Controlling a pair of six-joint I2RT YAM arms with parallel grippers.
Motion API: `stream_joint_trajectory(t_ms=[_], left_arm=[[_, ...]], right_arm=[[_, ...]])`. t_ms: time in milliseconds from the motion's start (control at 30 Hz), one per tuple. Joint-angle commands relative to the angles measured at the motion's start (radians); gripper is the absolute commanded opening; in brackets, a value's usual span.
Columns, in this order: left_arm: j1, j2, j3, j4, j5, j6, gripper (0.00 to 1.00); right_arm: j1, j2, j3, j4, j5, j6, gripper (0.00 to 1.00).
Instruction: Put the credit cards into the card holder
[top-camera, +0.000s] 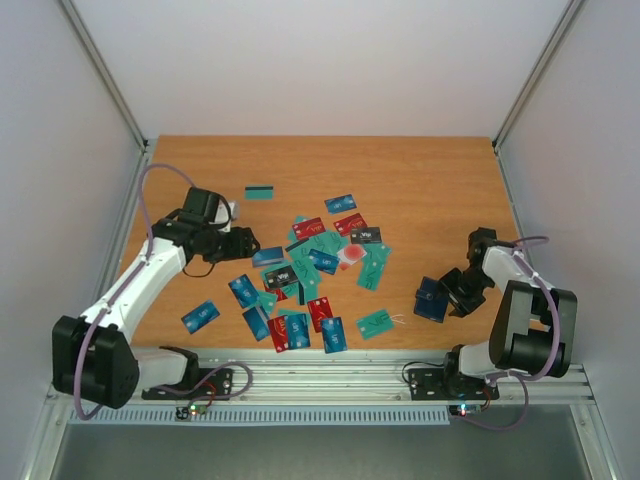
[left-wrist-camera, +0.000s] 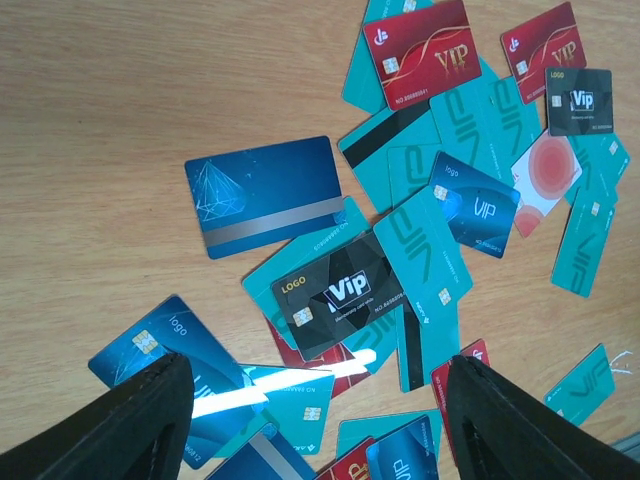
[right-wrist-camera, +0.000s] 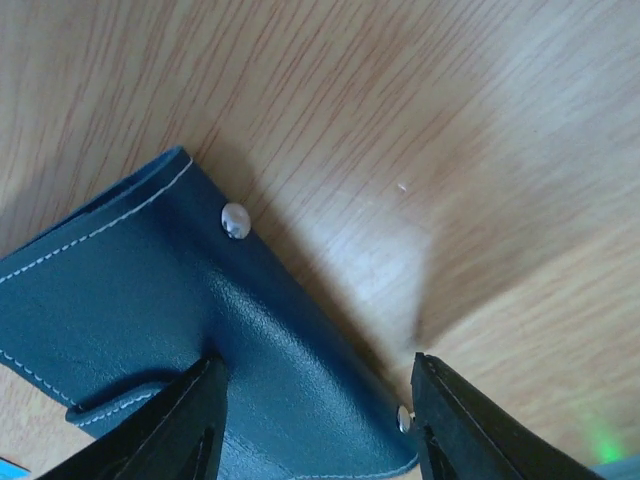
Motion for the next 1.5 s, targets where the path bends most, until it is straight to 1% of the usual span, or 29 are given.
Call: stream_joint_trajectory(t_ms=[0,100,167,200,300,367,533,600,833,1067,1200,1467], left_arm=[[-0.018,0.027,-0.005,0.022,-0.011,-0.016,0.7],[-0.025,0.038,-0.007,0.028,-0.014,-0.02,0.7],[-0.028,0.046,-0.005,0.026,-0.018,-0.02,0.7],[-0.03,0.048,-0.004,0.025,-0.021,-0.02,0.69],[-0.033,0.05,-0.005,0.023,-0.021,-0.02,0.69],[-0.034,0.05,-0.005,0.018,-0.02,-0.02,0.69],[-0.035,0.052,-0.01,0.024,0.013,-0.027,0.68],[-0.034,0.051,-0.01,0.029,0.039,-0.037,0.68],[-0.051,0.058,0.013,0.057,0.159,-0.07,0.68],[-0.117,0.07,0.019,0.198,0.344,-0.128,0.68],[-0.144,0.077,0.038,0.269,0.416,-0.167,0.69],[-0.151,0.079,0.045,0.432,0.539,-0.276,0.76]], right_arm=[[-0.035,0.032,-0.052,0.133,-0.054,-0.004,0.51],[-0.034,0.05,-0.096,0.193,-0.085,-0.01,0.47],[-0.035,0.059,-0.119,0.244,-0.111,-0.015,0.4],[-0.034,0.064,-0.126,0.257,-0.119,-0.022,0.37],[-0.035,0.061,-0.134,0.271,-0.126,-0.051,0.21],[-0.035,0.048,-0.137,0.273,-0.136,-0.067,0.14],[-0.034,-0.002,-0.14,0.265,-0.18,-0.095,0.1],[-0.033,-0.026,-0.134,0.257,-0.198,-0.099,0.02],[-0.011,-0.115,-0.056,0.159,-0.206,-0.15,0.01],[0.063,-0.177,0.063,0.071,-0.243,-0.151,0.01],[0.116,-0.21,0.139,0.024,-0.255,-0.145,0.01],[0.211,-0.276,0.283,0.0,-0.393,-0.096,0.01]])
